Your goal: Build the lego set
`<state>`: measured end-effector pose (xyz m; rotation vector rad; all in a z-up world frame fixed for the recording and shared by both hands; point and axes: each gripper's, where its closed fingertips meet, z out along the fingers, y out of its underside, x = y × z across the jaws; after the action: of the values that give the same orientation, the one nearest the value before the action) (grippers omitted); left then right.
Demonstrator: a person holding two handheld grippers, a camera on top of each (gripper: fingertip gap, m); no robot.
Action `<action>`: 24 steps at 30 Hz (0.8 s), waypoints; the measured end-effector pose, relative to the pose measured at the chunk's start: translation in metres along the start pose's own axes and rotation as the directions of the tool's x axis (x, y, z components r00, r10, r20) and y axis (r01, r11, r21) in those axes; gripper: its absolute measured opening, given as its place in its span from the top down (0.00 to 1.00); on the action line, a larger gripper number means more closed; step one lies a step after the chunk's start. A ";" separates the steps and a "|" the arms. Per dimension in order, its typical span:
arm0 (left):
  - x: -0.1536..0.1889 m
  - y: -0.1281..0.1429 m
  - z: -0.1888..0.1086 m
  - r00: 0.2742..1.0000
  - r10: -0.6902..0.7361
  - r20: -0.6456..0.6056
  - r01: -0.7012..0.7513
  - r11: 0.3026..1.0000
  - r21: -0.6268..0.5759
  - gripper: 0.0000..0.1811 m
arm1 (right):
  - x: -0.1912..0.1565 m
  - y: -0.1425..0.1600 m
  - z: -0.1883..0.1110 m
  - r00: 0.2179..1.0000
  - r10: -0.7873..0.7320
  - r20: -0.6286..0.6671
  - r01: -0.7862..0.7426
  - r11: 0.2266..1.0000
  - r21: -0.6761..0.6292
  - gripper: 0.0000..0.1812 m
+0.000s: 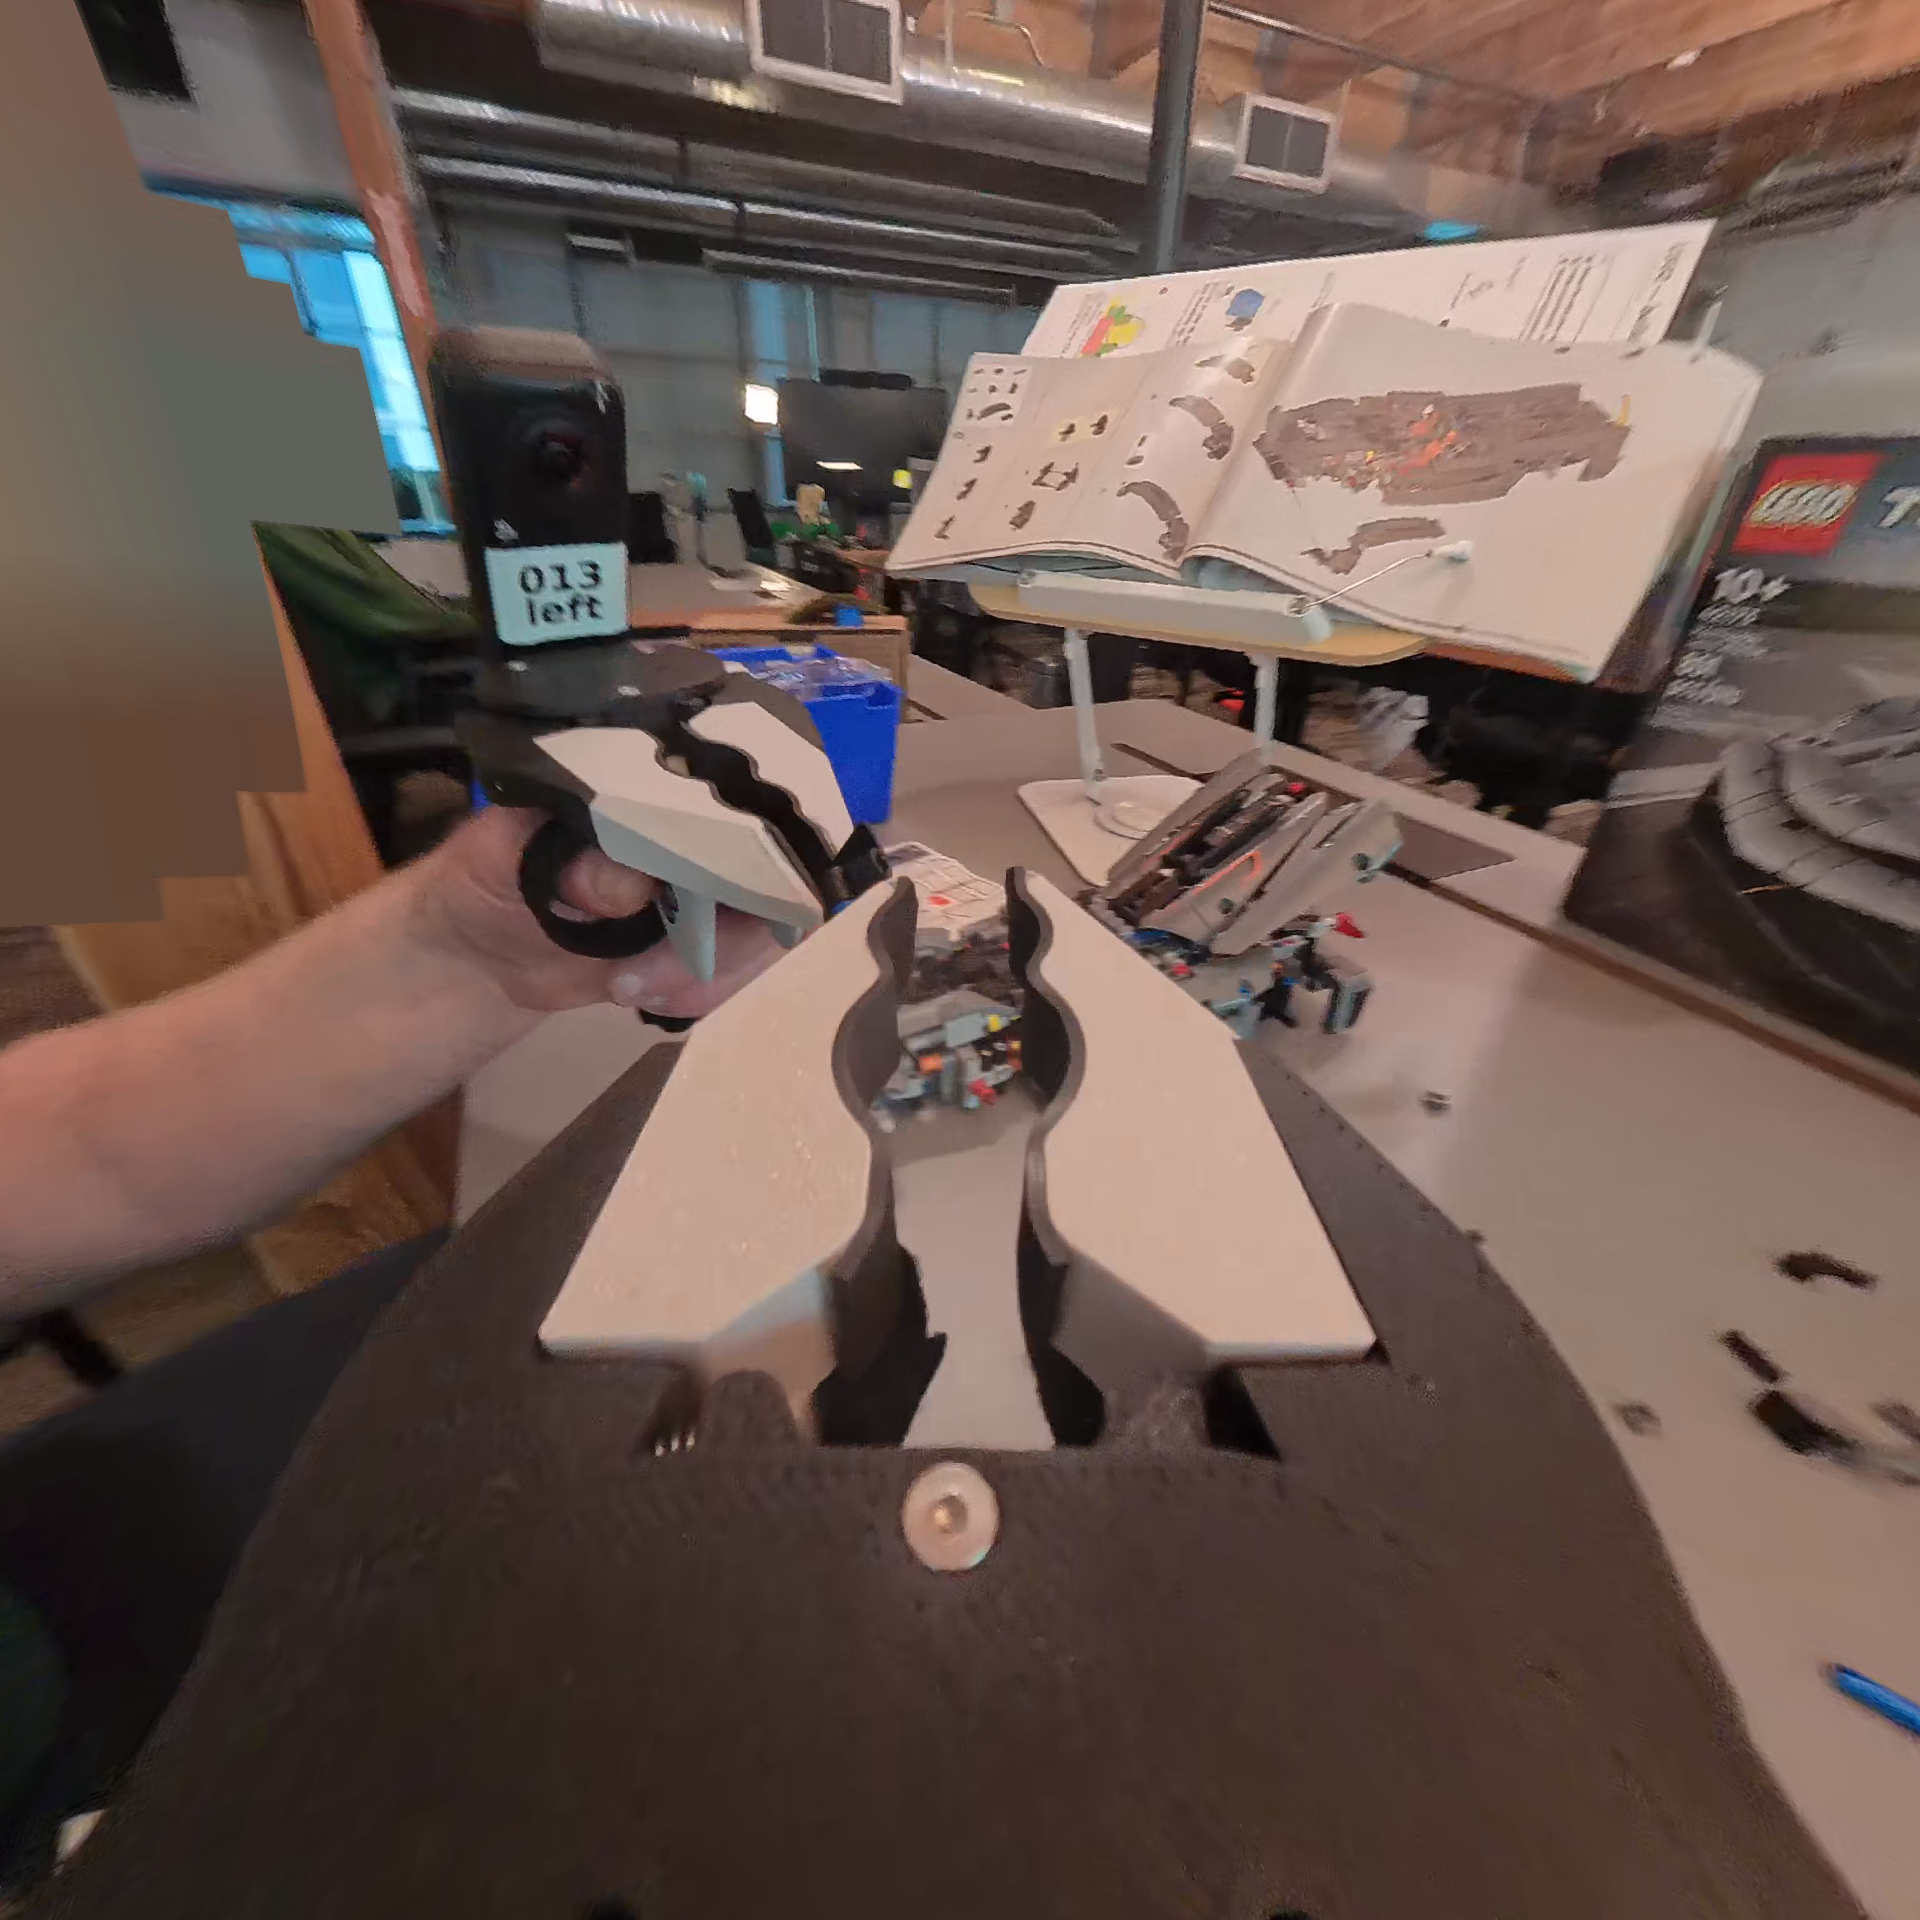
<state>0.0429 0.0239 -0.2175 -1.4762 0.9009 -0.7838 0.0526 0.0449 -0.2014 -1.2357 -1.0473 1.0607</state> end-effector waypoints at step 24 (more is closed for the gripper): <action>0.016 0.023 0.001 0.975 0.111 -0.192 -0.156 0.959 -0.238 0.98 | -0.037 0.017 0.013 0.876 0.277 0.395 -0.215 0.957 -0.194 0.98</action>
<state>0.0493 0.0098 -0.2411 -1.5624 1.2603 -0.7274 0.0315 0.0122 -0.2188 -1.3138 -1.3358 1.5201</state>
